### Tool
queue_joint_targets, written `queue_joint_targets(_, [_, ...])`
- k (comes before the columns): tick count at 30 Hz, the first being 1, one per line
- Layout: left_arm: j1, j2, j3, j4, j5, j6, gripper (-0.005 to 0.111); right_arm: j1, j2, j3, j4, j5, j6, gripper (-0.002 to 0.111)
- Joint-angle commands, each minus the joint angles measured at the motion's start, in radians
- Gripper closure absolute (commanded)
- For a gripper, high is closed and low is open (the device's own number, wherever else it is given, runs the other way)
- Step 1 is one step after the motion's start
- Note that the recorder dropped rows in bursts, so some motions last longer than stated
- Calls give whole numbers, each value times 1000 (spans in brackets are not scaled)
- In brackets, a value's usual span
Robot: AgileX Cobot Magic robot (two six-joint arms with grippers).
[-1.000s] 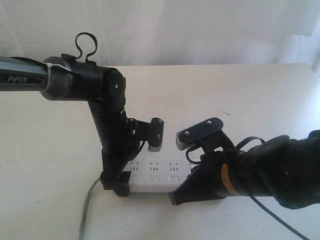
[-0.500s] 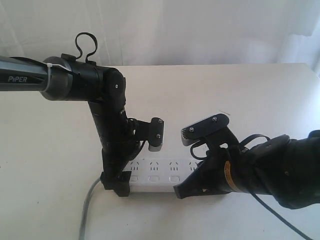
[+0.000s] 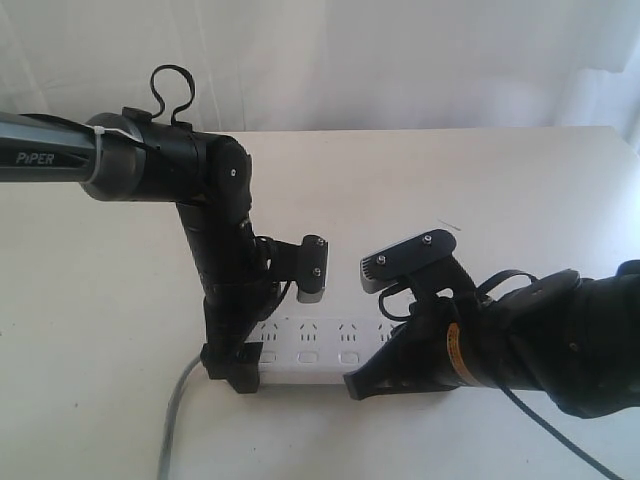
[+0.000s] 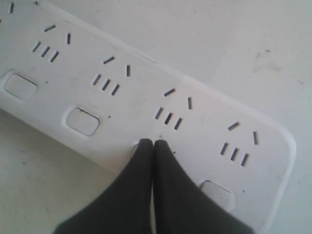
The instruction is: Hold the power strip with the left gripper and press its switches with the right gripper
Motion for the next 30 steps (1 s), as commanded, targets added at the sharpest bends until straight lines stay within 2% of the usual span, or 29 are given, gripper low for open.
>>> queue_joint_targets(1, [-8,31,24,-28,53,-8,107,0,1,-6,2,7,4,108])
queue_joint_targets(11, [-8,31,24,-28,53,-8,107,0,3,-6,2,5,4,108])
queue_joint_targets(20, [-8,31,24,-28,51,-8,107,0,102,-6,2,-25,17,108])
queue_joint_targets(30, [-8,31,24,-28,50,0,107,0,78,-6,2,-31,25,108])
